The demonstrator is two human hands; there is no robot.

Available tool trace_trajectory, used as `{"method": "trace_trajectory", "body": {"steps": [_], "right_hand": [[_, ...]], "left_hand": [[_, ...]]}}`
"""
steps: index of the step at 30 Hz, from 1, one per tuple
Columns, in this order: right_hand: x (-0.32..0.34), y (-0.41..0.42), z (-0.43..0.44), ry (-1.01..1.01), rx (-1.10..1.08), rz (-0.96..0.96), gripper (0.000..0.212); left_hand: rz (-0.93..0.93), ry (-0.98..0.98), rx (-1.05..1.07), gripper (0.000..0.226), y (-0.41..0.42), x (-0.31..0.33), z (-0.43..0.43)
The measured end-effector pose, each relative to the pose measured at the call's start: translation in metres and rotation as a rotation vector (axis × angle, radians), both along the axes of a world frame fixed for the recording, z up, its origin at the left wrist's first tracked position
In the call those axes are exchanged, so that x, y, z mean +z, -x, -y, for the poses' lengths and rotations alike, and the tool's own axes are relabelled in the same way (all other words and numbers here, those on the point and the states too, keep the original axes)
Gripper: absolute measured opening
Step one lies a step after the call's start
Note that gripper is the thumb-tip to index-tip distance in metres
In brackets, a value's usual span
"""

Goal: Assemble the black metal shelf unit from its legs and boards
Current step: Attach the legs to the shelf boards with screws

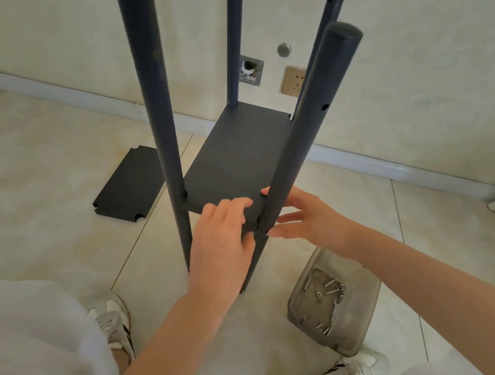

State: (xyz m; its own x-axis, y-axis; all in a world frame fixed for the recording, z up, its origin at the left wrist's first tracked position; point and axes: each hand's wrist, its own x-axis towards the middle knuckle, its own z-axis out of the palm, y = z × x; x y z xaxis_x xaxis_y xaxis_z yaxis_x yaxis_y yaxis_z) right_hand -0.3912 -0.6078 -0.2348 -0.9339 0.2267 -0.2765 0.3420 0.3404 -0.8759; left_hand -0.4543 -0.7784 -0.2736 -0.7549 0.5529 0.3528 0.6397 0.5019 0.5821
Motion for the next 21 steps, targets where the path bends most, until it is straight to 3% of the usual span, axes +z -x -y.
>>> {"method": "trace_trajectory", "body": {"steps": [1,3,7,10,14,19,21], "right_hand": [[0.001,-0.001,0.000,0.014,-0.009,-0.012,0.054],[0.001,-0.001,0.001,0.014,-0.018,-0.025,0.055],[-0.002,-0.002,-0.002,0.088,-0.004,0.033,0.064],[-0.005,0.000,-0.011,0.297,-0.070,0.130,0.064],[-0.011,0.014,-0.008,0.637,-0.395,0.155,0.048],[-0.021,0.028,0.014,0.435,-0.377,0.166,0.045],[-0.021,0.028,0.013,0.450,-0.359,0.165,0.044]], "left_hand": [[-0.087,0.062,-0.057,0.050,0.001,0.001,-0.005],[-0.090,0.202,-0.123,0.058,0.006,0.002,-0.013],[-0.098,0.187,-0.209,0.052,0.027,-0.001,-0.019],[-0.001,0.137,-0.252,0.050,0.029,-0.002,-0.020],[-0.004,0.126,-0.259,0.053,0.025,-0.004,-0.021],[-0.026,0.123,-0.251,0.053,0.025,-0.004,-0.019],[-0.027,0.111,-0.254,0.057,0.026,-0.004,-0.018]]}}
